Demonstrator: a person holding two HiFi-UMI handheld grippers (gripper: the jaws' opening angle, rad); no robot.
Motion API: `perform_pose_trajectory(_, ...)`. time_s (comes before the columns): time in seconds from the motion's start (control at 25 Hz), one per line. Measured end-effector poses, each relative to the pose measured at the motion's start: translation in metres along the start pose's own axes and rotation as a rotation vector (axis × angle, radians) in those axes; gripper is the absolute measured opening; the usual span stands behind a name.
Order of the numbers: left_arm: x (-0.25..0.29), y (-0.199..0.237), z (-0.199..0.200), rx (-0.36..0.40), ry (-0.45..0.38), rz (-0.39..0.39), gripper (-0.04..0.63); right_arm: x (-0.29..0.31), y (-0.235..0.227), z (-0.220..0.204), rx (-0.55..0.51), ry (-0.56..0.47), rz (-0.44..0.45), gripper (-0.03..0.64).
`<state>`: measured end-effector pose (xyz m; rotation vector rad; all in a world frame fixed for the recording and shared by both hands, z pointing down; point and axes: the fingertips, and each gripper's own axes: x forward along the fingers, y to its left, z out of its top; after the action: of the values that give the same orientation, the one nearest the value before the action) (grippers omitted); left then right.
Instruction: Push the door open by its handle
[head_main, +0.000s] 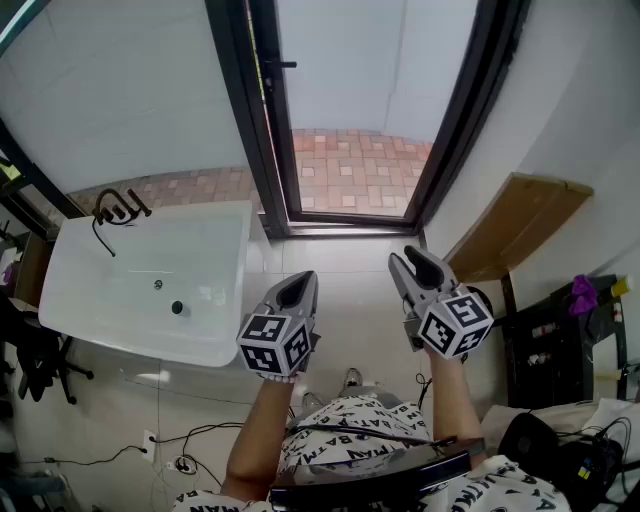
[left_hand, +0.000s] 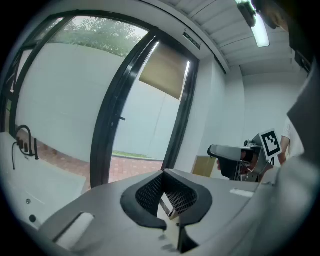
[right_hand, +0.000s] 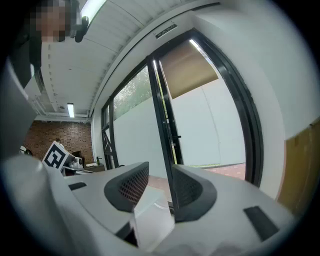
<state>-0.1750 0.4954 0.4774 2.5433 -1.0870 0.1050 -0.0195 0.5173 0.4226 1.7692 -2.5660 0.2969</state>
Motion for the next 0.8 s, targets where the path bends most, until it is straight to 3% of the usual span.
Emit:
perform_pose_trajectory(0.4, 0.010, 0.002, 0.006, 0.003, -0.010, 0.010, -0.015, 0.010, -0.009, 0.000, -0.005, 0.015, 0.014, 0.161)
perform_pose_trajectory(0.64, 0.031, 0.002, 0.000, -0.002, -0.002, 0.035, -0.015, 0.028, -0.027, -0.003, -0.033, 0.056, 0.092, 0.163)
perform_pose_trajectory(0.72, 0.040, 0.002, -0.003, -0.005, 0.004, 0.045, -0.015, 0.038, -0.035, -0.002, -0.043, 0.065, 0.118, 0.233)
perform_pose_trajectory(0.8, 0.051, 0.003, -0.002, -0.004, 0.003, 0.055, -0.015, 0.049, -0.046, 0.004, -0.066, 0.062, 0.124, 0.233)
